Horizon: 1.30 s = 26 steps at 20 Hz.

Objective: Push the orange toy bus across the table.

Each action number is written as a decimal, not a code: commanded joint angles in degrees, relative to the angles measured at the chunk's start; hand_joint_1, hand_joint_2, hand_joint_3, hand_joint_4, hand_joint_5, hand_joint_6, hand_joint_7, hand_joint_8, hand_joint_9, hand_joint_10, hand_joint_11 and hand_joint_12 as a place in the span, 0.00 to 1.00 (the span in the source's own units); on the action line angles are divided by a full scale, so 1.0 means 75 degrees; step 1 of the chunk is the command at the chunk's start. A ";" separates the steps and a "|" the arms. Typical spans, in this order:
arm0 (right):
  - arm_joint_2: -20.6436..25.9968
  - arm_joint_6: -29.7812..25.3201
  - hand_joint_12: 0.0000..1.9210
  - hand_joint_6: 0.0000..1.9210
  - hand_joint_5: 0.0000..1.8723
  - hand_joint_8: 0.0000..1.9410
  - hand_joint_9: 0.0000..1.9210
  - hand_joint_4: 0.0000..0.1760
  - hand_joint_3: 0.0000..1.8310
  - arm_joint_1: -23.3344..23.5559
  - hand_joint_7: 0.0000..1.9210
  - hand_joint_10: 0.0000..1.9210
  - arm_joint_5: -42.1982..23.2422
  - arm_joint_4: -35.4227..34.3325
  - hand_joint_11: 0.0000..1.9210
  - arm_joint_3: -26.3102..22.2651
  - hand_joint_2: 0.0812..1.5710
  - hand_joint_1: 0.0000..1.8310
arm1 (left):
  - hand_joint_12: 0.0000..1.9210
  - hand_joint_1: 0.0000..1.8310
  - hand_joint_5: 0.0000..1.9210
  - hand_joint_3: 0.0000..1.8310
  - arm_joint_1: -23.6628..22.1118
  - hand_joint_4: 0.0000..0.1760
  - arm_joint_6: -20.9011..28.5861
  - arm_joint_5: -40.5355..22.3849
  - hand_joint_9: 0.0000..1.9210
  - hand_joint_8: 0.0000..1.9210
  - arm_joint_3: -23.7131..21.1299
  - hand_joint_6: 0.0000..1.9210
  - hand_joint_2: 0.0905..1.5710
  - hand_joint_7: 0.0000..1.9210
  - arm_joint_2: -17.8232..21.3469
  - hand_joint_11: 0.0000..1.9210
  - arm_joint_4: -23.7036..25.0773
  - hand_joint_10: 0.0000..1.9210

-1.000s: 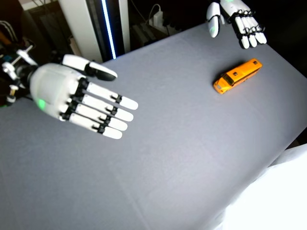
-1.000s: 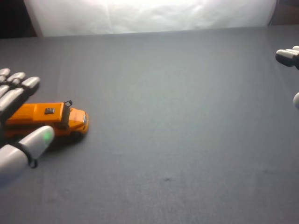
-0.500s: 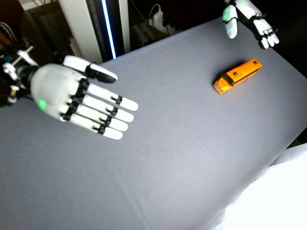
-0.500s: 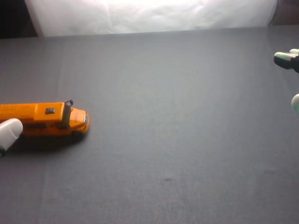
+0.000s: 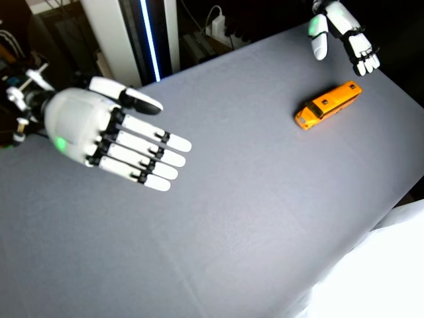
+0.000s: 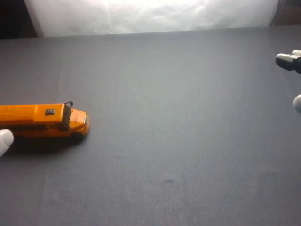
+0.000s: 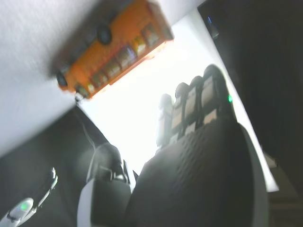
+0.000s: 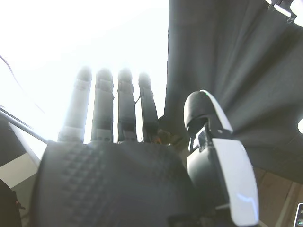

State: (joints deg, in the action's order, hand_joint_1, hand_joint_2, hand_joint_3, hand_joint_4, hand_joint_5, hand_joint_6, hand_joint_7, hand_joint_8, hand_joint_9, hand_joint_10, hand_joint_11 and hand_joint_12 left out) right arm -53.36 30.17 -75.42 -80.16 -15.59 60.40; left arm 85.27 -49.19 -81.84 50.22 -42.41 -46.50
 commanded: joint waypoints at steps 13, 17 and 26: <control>-0.0028 -0.0074 0.03 0.00 0.19 0.00 0.12 0.00 0.00 0.0053 0.18 0.00 -0.0838 -0.0033 0.08 0.0039 0.90 0.12 | 0.00 0.00 0.11 0.01 0.0219 0.29 -0.0013 -0.0760 0.02 0.00 0.0044 0.00 0.79 0.06 0.0055 0.00 -0.0289 0.00; -0.0033 -0.0074 0.03 0.00 0.20 0.00 0.12 0.00 0.00 0.0053 0.19 0.00 -0.0820 -0.0015 0.08 0.0043 0.90 0.12 | 0.00 0.00 0.12 0.00 0.0218 0.48 -0.0013 -0.0728 0.01 0.00 0.0062 0.00 0.78 0.06 0.0007 0.00 -0.0245 0.00; -0.0035 -0.0093 0.03 0.00 0.20 0.00 0.12 0.00 0.00 0.0052 0.19 0.00 -0.0808 -0.0015 0.09 0.0040 0.90 0.10 | 0.00 0.00 0.11 0.00 0.0220 0.50 -0.0027 -0.0582 0.01 0.00 0.0136 0.00 0.76 0.06 0.0136 0.00 -0.0349 0.00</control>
State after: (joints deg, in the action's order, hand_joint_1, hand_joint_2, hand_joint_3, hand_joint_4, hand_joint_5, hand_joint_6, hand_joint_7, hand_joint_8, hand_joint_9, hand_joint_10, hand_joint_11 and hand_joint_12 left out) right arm -53.60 30.02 -75.42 -79.31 -15.42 60.40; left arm 87.07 -49.43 -79.66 51.05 -41.87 -49.17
